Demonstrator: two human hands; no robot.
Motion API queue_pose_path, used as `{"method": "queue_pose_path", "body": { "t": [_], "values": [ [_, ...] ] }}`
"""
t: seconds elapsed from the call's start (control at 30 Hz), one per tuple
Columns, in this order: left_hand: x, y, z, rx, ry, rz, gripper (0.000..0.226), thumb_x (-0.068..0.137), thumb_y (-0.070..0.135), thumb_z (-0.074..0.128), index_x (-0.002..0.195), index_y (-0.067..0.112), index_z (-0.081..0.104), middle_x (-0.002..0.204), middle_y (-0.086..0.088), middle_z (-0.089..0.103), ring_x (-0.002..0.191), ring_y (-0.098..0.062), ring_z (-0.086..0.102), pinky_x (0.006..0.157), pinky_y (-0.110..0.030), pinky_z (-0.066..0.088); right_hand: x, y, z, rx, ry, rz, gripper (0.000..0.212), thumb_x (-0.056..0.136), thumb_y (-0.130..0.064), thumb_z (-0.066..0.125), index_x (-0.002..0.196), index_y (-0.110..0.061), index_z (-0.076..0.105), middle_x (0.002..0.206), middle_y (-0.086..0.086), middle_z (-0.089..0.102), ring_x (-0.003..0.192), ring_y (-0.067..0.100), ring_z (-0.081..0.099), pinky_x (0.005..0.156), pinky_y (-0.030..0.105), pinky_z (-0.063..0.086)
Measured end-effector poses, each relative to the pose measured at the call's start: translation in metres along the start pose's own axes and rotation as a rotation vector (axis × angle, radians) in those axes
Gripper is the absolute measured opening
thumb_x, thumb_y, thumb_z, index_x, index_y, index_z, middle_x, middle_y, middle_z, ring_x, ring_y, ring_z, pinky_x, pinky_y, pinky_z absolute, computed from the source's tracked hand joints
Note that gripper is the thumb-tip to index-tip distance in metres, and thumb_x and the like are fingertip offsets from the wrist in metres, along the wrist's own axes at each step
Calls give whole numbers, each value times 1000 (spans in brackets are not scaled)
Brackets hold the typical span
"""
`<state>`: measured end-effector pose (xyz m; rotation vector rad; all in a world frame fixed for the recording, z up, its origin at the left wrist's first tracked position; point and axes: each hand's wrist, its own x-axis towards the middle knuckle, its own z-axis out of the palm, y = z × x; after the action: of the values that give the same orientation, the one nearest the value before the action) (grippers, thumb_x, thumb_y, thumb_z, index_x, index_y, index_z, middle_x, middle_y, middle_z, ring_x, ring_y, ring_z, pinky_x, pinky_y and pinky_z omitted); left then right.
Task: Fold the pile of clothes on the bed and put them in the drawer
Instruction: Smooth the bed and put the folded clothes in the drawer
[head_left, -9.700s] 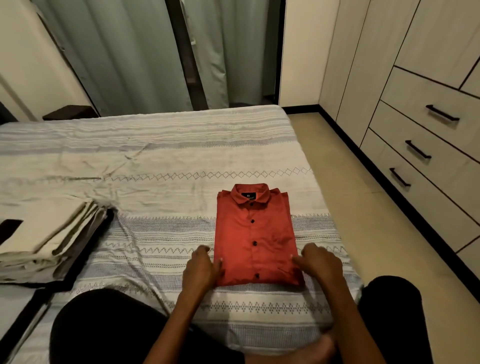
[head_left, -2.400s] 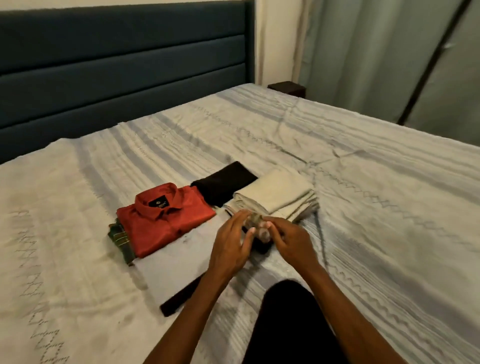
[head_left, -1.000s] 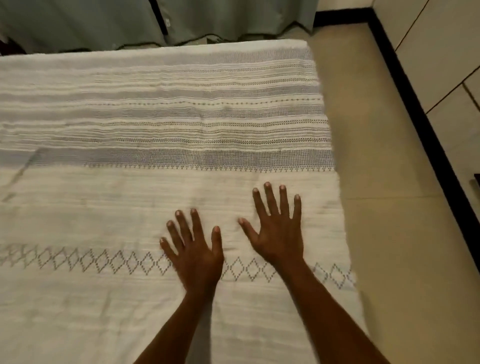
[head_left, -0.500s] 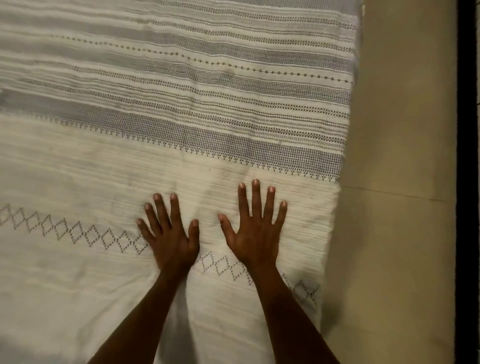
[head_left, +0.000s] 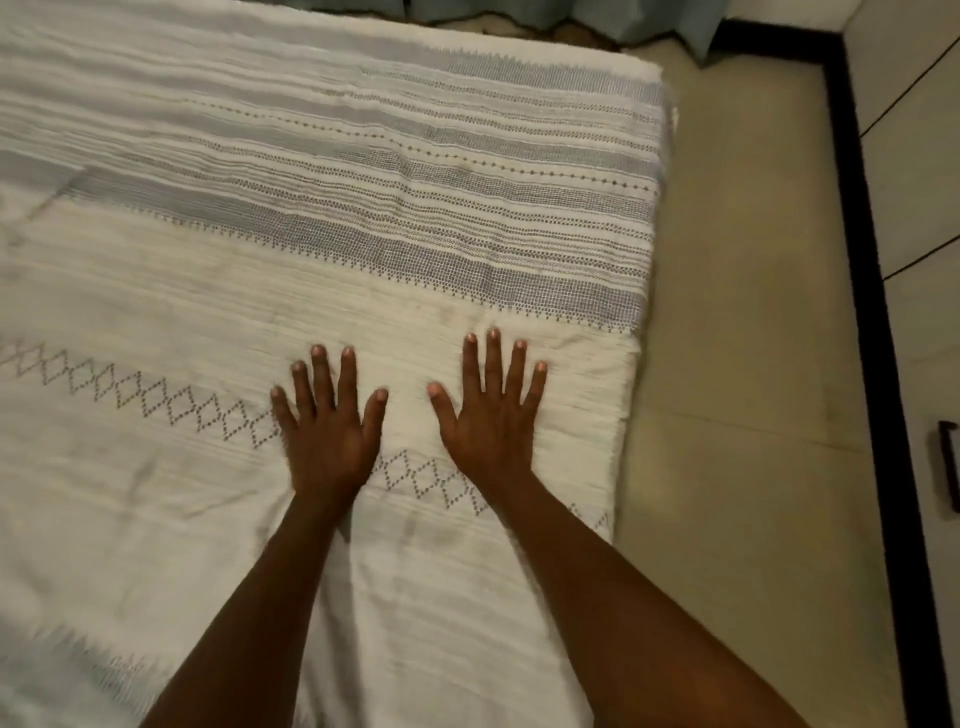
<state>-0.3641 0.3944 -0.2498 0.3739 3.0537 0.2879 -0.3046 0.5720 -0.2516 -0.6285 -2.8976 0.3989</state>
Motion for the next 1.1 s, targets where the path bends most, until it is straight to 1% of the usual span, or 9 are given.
{"method": "queue_pose_path", "body": {
  "t": [0.13, 0.33, 0.4, 0.47, 0.6, 0.8, 0.87, 0.97, 1.1],
  "values": [
    [-95, 14, -8, -30, -11, -56, 69, 100, 63, 15, 159, 31, 2, 167, -3, -2, 154, -27, 1, 122, -55, 6, -59, 15, -20, 47, -5, -158, 69, 104, -54, 40, 157, -10, 29, 165, 14, 20, 154, 34, 13, 120, 57, 21],
    [-249, 44, -32, -71, -256, -84, 69, 97, 65, 6, 158, 35, 2, 166, -1, -5, 154, -26, -1, 123, -47, 4, -194, 40, -70, 79, -235, -180, 66, 103, -53, 33, 157, -14, 31, 164, 9, 24, 154, 28, 16, 123, 49, 13],
    [-274, 49, -49, -89, -392, -63, 82, 90, 74, -3, 159, 32, 14, 166, -5, 10, 152, -29, 13, 122, -47, 14, -225, 49, -98, 43, -429, -208, 76, 98, -60, 17, 159, -15, 24, 166, 8, 18, 154, 29, 13, 124, 46, 4],
    [-289, 53, -79, -123, -459, -40, 105, 79, 85, -11, 153, 26, 34, 158, -9, 36, 144, -29, 35, 117, -43, 30, -247, 58, -135, -6, -563, -218, 85, 91, -66, 7, 160, -17, 18, 167, 7, 18, 154, 30, 15, 122, 47, 10],
    [-339, 69, -150, -215, -596, -81, 88, 88, 80, 11, 148, 24, 42, 147, -3, 52, 130, -23, 54, 106, -39, 43, -296, 75, -213, 78, -649, -51, 68, 103, -56, 32, 159, -19, 19, 164, 5, 27, 151, 30, 22, 119, 48, 20],
    [-421, 135, -233, -149, -665, 49, 66, 101, 61, 30, 153, 21, 33, 155, -2, 42, 137, -21, 46, 111, -38, 37, -374, 137, -344, 79, -595, 110, 82, 93, -69, 15, 157, -19, 28, 157, 1, 39, 141, 25, 39, 110, 41, 38],
    [-419, 167, -248, -123, -662, 126, 64, 102, 59, 30, 154, 21, 31, 155, -4, 41, 136, -22, 46, 110, -36, 37, -379, 166, -378, 91, -556, 182, 85, 90, -71, 13, 155, -19, 31, 155, 1, 42, 139, 23, 42, 108, 40, 39],
    [-394, 229, -261, -127, -636, 239, 61, 103, 55, 32, 152, 19, 35, 150, -8, 47, 132, -26, 50, 106, -35, 39, -372, 222, -411, 126, -483, 300, 68, 102, -60, 31, 157, -19, 29, 158, 1, 38, 144, 23, 37, 111, 41, 34],
    [-343, 321, -249, -101, -621, 338, 63, 102, 56, 35, 150, 16, 38, 149, -11, 48, 132, -28, 51, 107, -38, 41, -333, 315, -436, 209, -431, 488, 89, 91, -75, 20, 159, -18, 24, 162, 5, 30, 148, 26, 30, 117, 44, 29]
  ]
}}
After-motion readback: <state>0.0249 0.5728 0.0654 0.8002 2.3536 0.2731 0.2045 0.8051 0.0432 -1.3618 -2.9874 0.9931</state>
